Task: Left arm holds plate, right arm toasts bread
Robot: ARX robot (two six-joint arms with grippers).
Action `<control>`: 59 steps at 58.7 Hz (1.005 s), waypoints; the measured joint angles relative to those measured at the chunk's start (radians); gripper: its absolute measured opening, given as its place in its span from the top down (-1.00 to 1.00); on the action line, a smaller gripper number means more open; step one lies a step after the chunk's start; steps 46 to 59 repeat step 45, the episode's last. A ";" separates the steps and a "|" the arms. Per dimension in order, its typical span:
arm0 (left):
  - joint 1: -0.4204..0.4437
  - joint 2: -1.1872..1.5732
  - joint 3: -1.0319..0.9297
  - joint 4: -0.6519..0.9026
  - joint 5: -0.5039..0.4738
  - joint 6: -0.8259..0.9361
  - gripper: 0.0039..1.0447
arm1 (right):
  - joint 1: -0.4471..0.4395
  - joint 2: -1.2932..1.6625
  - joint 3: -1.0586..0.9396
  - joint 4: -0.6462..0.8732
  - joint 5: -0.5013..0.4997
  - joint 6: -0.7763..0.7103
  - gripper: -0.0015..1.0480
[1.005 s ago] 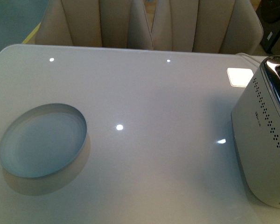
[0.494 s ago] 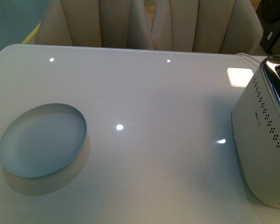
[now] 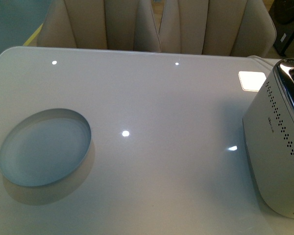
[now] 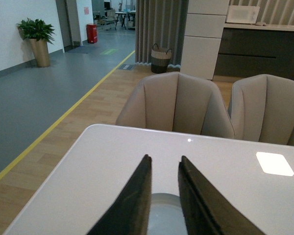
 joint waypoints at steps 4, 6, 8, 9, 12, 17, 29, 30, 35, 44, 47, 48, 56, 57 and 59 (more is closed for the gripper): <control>0.000 0.000 0.000 0.000 0.000 0.000 0.03 | 0.000 0.000 0.000 0.000 0.000 0.000 -0.83; 0.000 0.000 0.000 0.000 0.000 0.000 -0.14 | 0.000 0.000 0.000 0.000 0.000 0.000 -0.83; 0.000 0.000 0.000 0.000 0.000 0.000 -0.31 | 0.000 0.000 0.000 0.000 0.000 0.000 -0.83; 0.000 0.000 0.000 0.000 0.000 0.000 -0.38 | 0.000 0.000 0.000 0.000 0.000 0.000 -0.83; 0.000 0.000 0.000 0.000 0.000 0.000 -0.55 | 0.000 0.000 0.000 0.000 0.000 0.000 -0.83; 0.000 0.000 0.000 0.000 0.000 0.000 -0.85 | 0.000 0.000 0.000 0.000 0.000 0.000 -0.83; 0.000 0.000 0.000 0.000 0.000 0.002 -0.87 | 0.000 0.000 0.000 0.000 0.000 0.000 -0.83; 0.000 0.000 0.000 0.000 0.000 0.002 -0.87 | 0.000 0.000 0.000 0.000 0.000 0.000 -0.83; 0.000 0.000 0.000 0.000 0.000 0.002 -0.87 | 0.000 0.000 0.000 0.000 0.000 0.000 -0.83; 0.000 0.000 0.000 0.000 0.000 0.002 -0.87 | 0.000 0.000 0.000 0.000 0.000 0.000 -0.83; 0.000 0.000 0.000 0.000 0.000 0.002 -0.87 | 0.000 0.000 0.000 0.000 0.000 0.000 -0.83; 0.000 0.000 0.000 0.000 0.000 0.002 -0.87 | 0.000 0.000 0.000 0.000 0.000 0.000 -0.83; 0.000 0.000 0.000 0.000 0.000 0.002 -0.87 | 0.000 0.000 0.000 0.000 0.000 0.000 -0.83; 0.000 0.000 0.000 0.000 0.000 0.002 -0.87 | 0.000 0.000 0.000 0.000 0.000 0.000 -0.83; 0.000 0.000 0.000 0.000 0.000 0.002 -0.87 | 0.000 0.000 0.000 0.000 0.000 0.000 -0.83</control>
